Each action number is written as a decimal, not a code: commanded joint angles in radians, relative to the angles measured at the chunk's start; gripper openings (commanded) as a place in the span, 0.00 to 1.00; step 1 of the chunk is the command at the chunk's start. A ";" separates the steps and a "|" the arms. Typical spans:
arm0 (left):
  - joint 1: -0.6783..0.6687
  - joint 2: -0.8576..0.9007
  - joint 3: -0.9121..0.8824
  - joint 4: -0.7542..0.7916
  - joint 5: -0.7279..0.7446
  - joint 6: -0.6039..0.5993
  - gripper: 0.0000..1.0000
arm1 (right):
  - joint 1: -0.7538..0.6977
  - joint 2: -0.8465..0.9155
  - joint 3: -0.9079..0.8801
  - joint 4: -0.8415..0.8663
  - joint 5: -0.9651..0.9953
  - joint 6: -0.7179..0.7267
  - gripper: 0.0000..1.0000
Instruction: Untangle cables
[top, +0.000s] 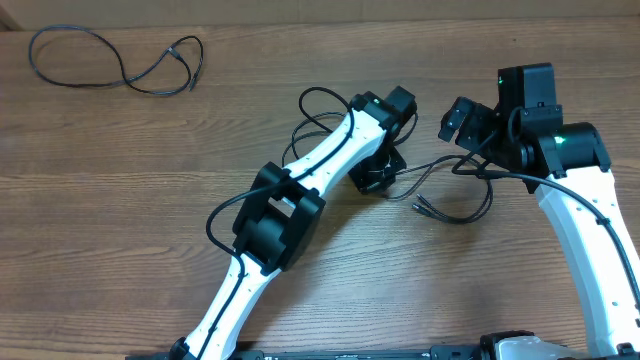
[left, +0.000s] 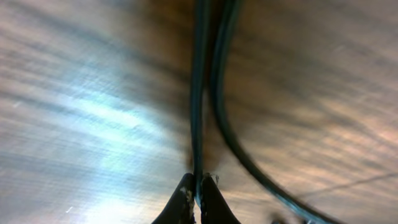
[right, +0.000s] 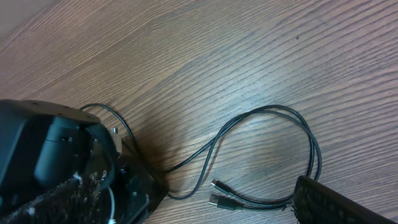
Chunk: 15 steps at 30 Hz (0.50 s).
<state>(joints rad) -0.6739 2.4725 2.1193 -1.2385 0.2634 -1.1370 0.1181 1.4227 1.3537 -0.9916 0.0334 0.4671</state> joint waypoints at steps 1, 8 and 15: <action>0.049 -0.048 0.067 -0.059 0.070 0.064 0.04 | -0.002 -0.002 0.001 0.002 0.010 -0.003 1.00; 0.073 -0.204 0.126 -0.116 0.085 0.140 0.04 | -0.002 -0.002 0.001 0.002 0.010 -0.003 1.00; 0.074 -0.309 0.126 -0.112 0.075 0.139 0.04 | -0.002 -0.002 0.001 0.002 0.010 -0.003 1.00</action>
<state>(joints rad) -0.5941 2.2047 2.2280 -1.3479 0.3302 -1.0332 0.1181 1.4227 1.3537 -0.9916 0.0334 0.4671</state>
